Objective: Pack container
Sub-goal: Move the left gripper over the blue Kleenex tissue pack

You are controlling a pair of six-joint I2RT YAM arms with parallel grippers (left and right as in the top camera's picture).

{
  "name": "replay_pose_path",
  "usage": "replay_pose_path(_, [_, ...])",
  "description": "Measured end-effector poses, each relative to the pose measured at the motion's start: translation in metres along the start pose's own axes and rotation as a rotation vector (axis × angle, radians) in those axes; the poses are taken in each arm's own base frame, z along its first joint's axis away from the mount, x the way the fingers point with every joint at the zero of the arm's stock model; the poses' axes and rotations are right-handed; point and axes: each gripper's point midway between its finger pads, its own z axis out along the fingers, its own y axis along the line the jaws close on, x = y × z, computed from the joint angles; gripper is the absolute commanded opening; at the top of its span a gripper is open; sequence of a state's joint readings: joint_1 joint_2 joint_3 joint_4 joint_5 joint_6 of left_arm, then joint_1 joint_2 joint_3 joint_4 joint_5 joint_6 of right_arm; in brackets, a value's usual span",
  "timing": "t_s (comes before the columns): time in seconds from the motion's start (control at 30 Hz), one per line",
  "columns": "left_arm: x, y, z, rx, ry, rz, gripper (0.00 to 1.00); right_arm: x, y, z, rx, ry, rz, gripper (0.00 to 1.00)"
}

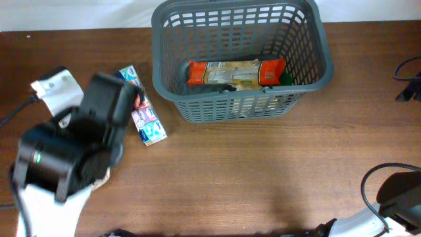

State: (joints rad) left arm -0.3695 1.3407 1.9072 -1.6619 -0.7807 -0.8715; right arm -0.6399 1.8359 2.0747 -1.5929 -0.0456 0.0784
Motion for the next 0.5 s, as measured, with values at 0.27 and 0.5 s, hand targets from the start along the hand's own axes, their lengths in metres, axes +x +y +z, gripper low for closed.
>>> replay_pose_path(0.27, [0.009, -0.049, 0.033, 0.255, 0.211, 0.134, 1.00, 0.000, 0.000, 0.000, 0.000, 0.000, 0.000, 0.99])
replay_pose_path(0.5, [0.028, -0.111, -0.004, 0.757, 0.244, 0.487, 1.00, 0.000, 0.000, 0.000, 0.000, 0.000, 0.000, 0.99])
